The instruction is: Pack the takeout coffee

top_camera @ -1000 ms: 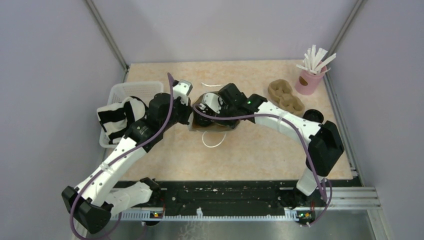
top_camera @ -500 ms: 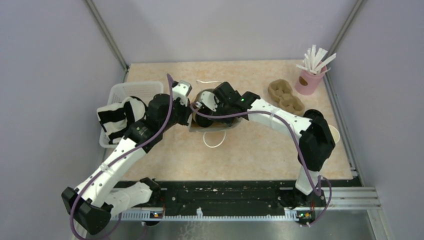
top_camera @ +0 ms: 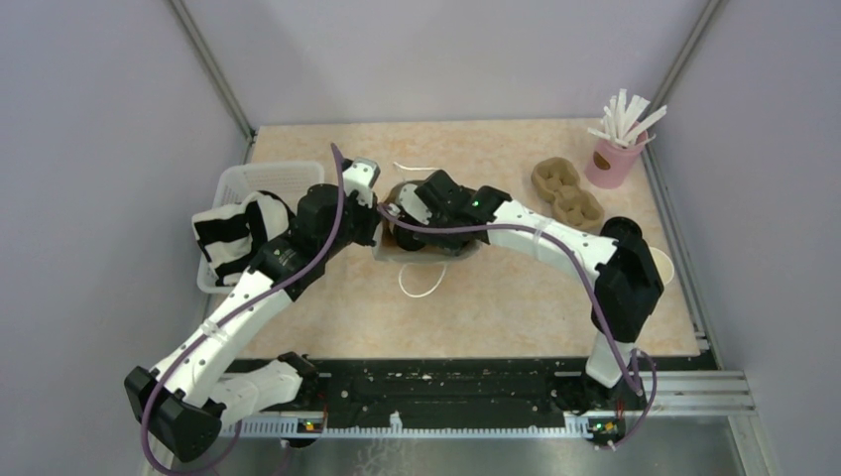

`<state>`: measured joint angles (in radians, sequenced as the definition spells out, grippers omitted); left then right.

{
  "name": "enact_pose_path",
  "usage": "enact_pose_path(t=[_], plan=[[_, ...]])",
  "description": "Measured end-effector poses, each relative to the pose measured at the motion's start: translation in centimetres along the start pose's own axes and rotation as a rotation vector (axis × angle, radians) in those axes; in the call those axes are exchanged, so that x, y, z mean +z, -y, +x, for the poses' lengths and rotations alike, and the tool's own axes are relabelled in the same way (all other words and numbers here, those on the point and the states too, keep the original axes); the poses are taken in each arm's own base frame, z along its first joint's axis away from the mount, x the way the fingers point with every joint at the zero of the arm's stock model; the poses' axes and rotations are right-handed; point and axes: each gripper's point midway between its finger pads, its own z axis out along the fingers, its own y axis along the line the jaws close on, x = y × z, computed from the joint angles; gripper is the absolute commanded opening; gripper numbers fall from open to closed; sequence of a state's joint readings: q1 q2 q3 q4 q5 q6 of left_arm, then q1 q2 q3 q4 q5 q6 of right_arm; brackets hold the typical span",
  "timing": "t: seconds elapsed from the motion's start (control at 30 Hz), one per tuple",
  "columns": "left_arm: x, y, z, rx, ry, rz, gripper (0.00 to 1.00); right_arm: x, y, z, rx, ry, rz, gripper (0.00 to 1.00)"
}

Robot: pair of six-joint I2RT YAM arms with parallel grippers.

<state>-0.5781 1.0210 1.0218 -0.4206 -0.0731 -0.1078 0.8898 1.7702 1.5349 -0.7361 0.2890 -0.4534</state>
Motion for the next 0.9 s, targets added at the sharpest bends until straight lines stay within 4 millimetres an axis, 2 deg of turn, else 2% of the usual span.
enact_pose_path(t=[0.37,0.63,0.9], plan=[[0.3,0.1,-0.2,0.000,0.007,0.002,0.00,-1.8,-0.8,0.9,-0.018,-0.071,-0.035,0.48],[0.5,0.3,-0.1,0.001,0.011,0.018,0.00,-3.1,-0.7,1.6,-0.025,-0.130,0.014,0.46],[0.4,1.9,0.0,0.000,0.007,0.107,0.00,-3.7,-1.7,1.4,-0.052,-0.140,0.010,0.47]])
